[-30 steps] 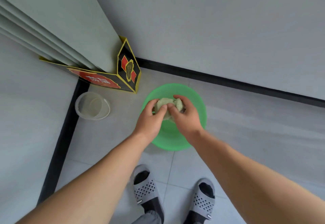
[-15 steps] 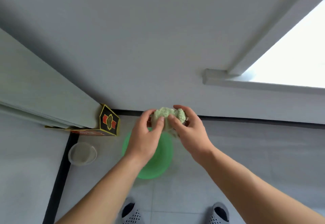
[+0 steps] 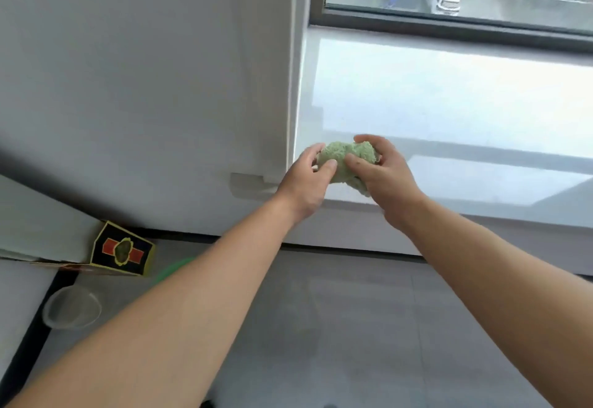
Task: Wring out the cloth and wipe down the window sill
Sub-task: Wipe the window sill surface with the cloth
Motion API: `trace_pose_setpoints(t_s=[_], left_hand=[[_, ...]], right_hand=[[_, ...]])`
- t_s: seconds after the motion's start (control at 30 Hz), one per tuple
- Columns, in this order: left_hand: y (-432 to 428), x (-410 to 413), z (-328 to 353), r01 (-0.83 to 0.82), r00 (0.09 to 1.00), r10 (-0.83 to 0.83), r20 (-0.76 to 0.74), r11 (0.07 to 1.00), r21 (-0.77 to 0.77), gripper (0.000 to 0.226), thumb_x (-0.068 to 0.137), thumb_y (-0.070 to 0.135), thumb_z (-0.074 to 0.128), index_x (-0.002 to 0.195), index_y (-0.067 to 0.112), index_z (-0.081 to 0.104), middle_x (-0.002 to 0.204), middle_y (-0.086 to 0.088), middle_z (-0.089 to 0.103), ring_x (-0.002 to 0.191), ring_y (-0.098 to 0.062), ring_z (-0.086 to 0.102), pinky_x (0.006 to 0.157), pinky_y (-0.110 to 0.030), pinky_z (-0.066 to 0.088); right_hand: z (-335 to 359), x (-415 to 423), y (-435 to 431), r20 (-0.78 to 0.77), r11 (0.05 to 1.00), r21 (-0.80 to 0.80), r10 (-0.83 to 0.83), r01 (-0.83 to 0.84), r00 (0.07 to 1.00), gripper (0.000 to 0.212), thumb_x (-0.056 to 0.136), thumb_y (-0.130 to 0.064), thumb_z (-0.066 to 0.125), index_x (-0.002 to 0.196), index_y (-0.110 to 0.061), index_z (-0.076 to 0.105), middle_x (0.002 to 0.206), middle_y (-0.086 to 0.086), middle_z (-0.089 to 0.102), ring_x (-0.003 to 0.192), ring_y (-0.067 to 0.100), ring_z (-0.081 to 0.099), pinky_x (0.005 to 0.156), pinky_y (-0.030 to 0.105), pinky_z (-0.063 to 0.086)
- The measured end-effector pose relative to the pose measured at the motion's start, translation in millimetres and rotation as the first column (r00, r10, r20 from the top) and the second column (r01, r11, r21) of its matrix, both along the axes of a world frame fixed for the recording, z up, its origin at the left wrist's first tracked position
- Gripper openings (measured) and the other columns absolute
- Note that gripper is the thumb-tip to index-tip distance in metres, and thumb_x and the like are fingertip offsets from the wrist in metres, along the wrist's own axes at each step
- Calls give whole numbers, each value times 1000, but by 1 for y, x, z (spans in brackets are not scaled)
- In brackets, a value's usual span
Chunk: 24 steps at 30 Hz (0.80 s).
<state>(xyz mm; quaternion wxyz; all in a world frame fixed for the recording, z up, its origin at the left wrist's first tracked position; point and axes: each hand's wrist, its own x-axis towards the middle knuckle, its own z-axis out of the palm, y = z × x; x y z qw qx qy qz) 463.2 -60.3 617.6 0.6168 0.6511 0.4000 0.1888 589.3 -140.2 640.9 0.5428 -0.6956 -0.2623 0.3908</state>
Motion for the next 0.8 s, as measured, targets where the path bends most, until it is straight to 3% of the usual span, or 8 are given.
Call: trace_pose_setpoints(t_s=[0.1, 0.27, 0.43, 0.53, 0.6, 0.7, 0.8], left_hand=[[6, 37, -8, -15, 1000, 15, -23, 1000, 9, 41, 98, 23, 53, 138, 18, 48, 126, -1, 61, 109, -11, 60, 94, -23, 45], [26, 74, -27, -94, 990, 93, -103, 996, -4, 44, 100, 28, 52, 142, 21, 43, 129, 1, 56, 110, -13, 57, 88, -23, 43], [68, 122, -43, -205, 966, 212, -149, 977, 63, 39, 97, 39, 54, 133, 23, 51, 116, 3, 60, 105, -13, 58, 89, -26, 47], [98, 154, -50, -298, 928, 328, -176, 938, 179, 20, 92, 37, 63, 107, 24, 61, 94, 8, 63, 88, -13, 62, 77, -25, 50], [117, 172, -54, -348, 891, 402, -209, 903, 253, 14, 87, 32, 70, 93, 23, 60, 81, 9, 59, 75, -11, 58, 67, -25, 47], [134, 195, -62, -381, 850, 446, -279, 888, 260, 17, 85, 26, 72, 91, 22, 57, 77, 11, 53, 70, -9, 53, 64, -25, 38], [143, 212, -65, -448, 808, 521, -274, 846, 288, 17, 83, 24, 74, 91, 22, 59, 81, 12, 54, 76, -11, 54, 65, -21, 37]], right_hand=[[-12, 38, 14, 57, 1000, -30, 6, -5, 998, 37, 87, -17, 71, 123, -24, 60, 110, 11, 62, 91, 24, 67, 74, 33, 60], [-29, 84, 40, 98, 994, -102, 50, -40, 994, 37, 88, -16, 69, 123, -25, 61, 99, 0, 60, 76, 12, 62, 55, 15, 50], [-46, 132, 84, 82, 987, -151, 74, -61, 994, 29, 87, -14, 62, 114, -26, 63, 96, 3, 59, 67, 14, 58, 49, 19, 49], [-56, 163, 112, 205, 984, -149, 126, -96, 971, 20, 85, -17, 65, 102, -28, 60, 93, 1, 61, 68, 14, 56, 51, 21, 48], [-63, 185, 129, 326, 979, -156, 178, -133, 929, 19, 83, -14, 66, 94, -25, 55, 93, -4, 58, 72, 9, 54, 62, 20, 46], [-74, 214, 149, 484, 962, -183, 267, -202, 834, 25, 80, -6, 69, 84, -22, 50, 94, -8, 49, 80, -4, 47, 70, 5, 33], [-85, 233, 165, 491, 960, -184, 275, -210, 827, 28, 76, -10, 73, 80, -23, 49, 93, -11, 45, 86, -5, 47, 72, 7, 31]])
